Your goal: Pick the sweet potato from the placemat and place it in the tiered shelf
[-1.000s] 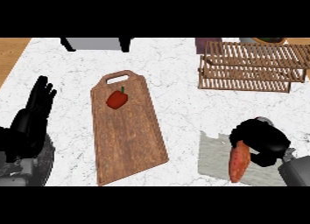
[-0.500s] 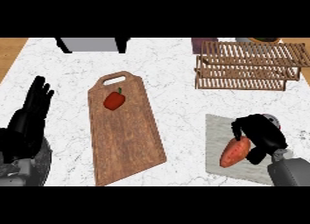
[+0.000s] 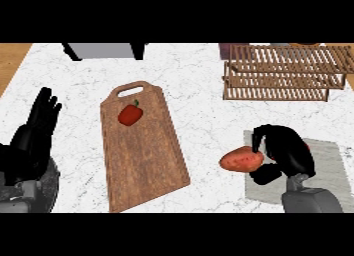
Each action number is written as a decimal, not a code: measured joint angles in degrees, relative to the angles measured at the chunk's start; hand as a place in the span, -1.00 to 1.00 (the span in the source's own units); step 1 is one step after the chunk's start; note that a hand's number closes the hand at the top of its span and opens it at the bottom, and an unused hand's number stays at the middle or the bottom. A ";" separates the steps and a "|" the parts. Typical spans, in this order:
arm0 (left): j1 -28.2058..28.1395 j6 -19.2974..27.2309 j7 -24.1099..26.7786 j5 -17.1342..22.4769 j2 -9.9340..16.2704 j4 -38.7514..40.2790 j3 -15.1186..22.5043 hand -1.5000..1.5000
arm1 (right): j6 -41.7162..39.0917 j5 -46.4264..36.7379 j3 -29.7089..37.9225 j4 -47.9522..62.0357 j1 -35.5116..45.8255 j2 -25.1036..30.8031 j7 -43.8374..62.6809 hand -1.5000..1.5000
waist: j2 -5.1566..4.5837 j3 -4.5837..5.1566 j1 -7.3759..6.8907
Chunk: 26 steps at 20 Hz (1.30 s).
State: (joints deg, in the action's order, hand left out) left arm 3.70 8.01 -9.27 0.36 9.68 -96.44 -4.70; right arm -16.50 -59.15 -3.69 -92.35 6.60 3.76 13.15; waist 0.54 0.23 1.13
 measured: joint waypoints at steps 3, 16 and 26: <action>-0.57 0.05 0.38 -0.17 -0.19 -0.11 0.09 0.00 | -0.79 4.81 1.59 -8.56 1.43 -1.92 5.73 1.00 | 0.05 -0.08 0.04; 0.92 0.27 -0.52 -1.12 -1.33 -0.29 0.95 0.00 | -7.62 9.70 12.23 -28.20 15.19 1.95 29.42 1.00 | -0.39 -0.19 -0.96; 1.64 -0.45 -1.52 -1.24 -1.11 -0.76 0.04 0.00 | 1.35 12.51 20.52 -11.46 22.81 8.68 22.74 1.00 | -0.58 -0.22 -1.42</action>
State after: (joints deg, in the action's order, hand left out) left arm 5.34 7.56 -10.79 -0.88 8.56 -97.21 -4.65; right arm -15.14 -46.64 16.83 -103.81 29.41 12.44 35.89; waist -0.03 0.01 -0.28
